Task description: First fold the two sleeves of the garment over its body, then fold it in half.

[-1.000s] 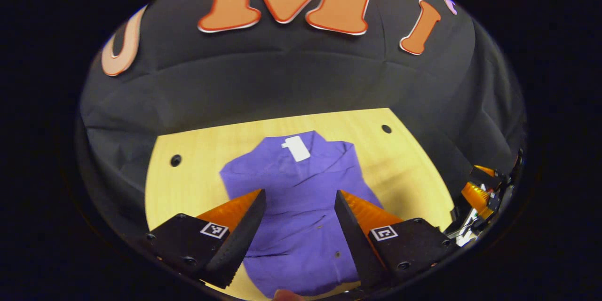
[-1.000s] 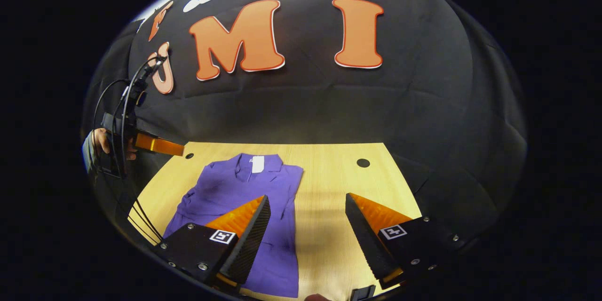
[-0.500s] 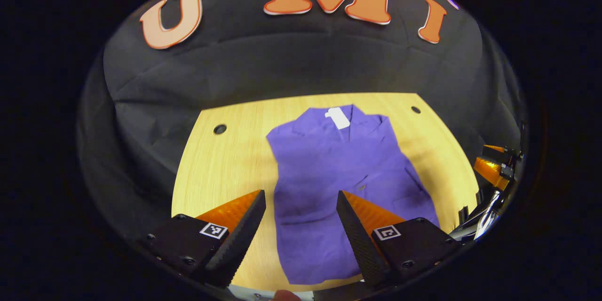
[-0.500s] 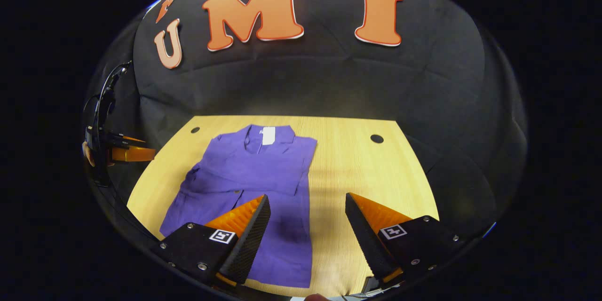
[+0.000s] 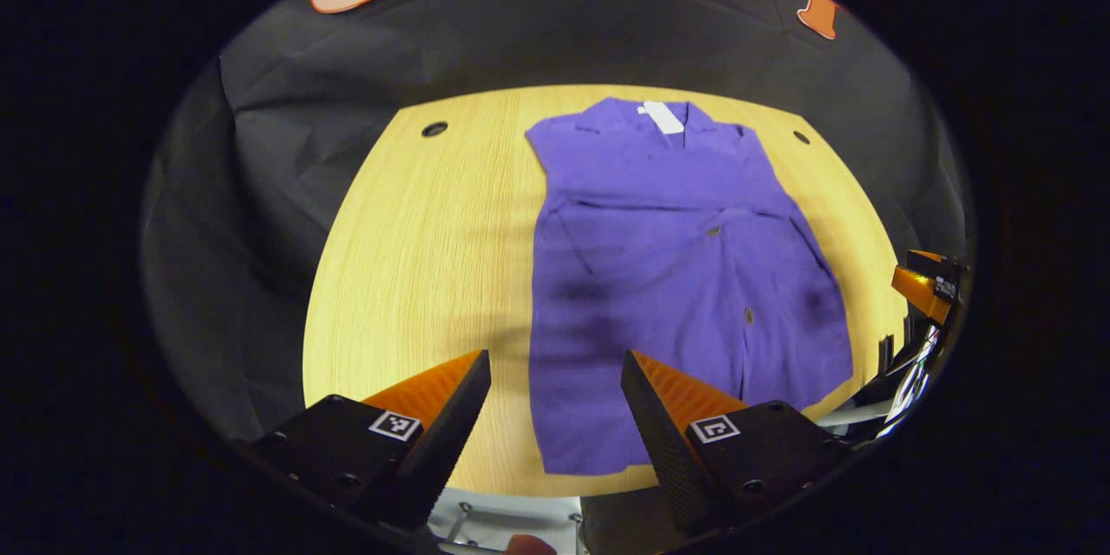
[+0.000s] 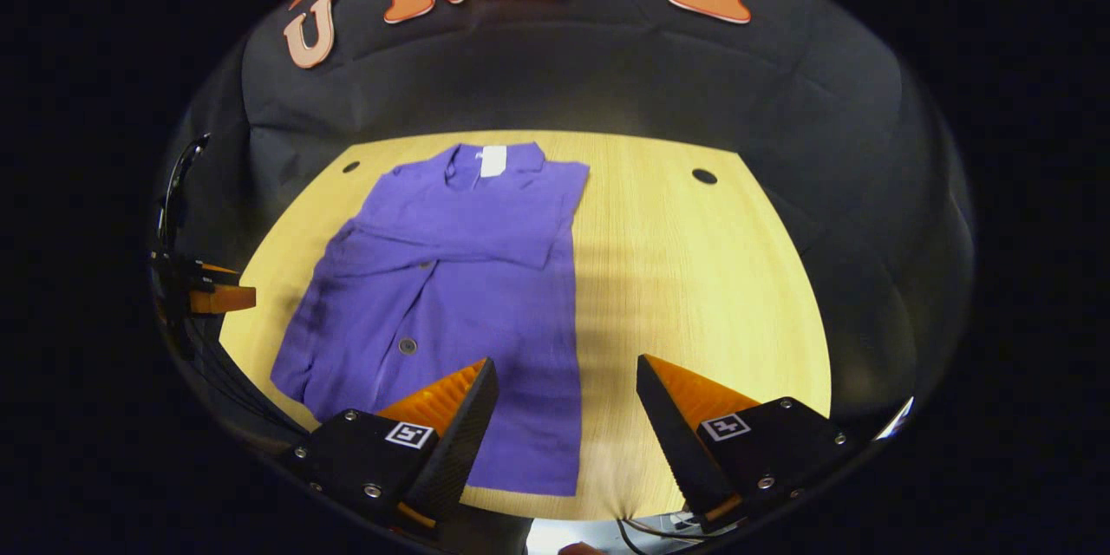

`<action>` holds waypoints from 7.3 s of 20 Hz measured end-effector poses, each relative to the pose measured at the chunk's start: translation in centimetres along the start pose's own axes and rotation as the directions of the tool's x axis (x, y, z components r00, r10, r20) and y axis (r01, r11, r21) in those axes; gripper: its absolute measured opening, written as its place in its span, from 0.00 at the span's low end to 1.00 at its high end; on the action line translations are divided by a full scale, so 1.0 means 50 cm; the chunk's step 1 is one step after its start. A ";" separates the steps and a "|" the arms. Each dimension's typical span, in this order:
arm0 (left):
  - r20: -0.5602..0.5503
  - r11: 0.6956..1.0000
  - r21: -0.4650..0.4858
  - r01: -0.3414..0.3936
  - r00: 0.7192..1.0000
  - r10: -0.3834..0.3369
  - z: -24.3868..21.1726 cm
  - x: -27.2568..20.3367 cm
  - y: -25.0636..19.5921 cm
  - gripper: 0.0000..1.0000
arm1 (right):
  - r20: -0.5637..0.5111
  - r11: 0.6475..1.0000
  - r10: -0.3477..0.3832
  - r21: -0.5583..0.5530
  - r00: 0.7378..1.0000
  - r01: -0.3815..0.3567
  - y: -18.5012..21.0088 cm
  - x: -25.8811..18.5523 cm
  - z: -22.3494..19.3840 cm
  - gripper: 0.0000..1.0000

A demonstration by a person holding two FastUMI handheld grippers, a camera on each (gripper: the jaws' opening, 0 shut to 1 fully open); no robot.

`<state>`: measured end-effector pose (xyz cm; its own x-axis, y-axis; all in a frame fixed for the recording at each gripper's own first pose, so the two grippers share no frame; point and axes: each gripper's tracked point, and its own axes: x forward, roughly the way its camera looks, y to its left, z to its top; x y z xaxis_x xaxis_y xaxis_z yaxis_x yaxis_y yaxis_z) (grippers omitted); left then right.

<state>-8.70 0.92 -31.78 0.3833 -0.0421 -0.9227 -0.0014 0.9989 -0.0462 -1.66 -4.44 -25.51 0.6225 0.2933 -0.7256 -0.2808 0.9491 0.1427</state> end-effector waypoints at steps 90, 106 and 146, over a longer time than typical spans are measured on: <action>0.554 0.994 0.025 -0.108 0.829 0.076 0.875 0.055 -0.003 0.83 | 0.272 0.996 0.015 0.083 0.962 -0.038 -0.025 0.201 0.653 0.85; 0.810 0.998 -0.009 -0.067 0.584 0.046 0.727 -0.269 -0.064 0.95 | 0.639 0.990 -0.130 0.039 0.759 0.137 -0.008 -0.162 0.685 0.95; 0.902 0.999 -0.046 -0.012 0.429 0.046 0.518 -0.338 -0.172 0.96 | 0.821 0.990 -0.101 0.024 0.562 0.142 0.111 -0.267 0.501 0.95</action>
<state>8.74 -6.47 -5.90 0.9976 0.0454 -0.0526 -0.0482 0.9974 -0.0528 6.78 -0.23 1.86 0.9778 0.1634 0.1308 -0.1717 0.9836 0.0545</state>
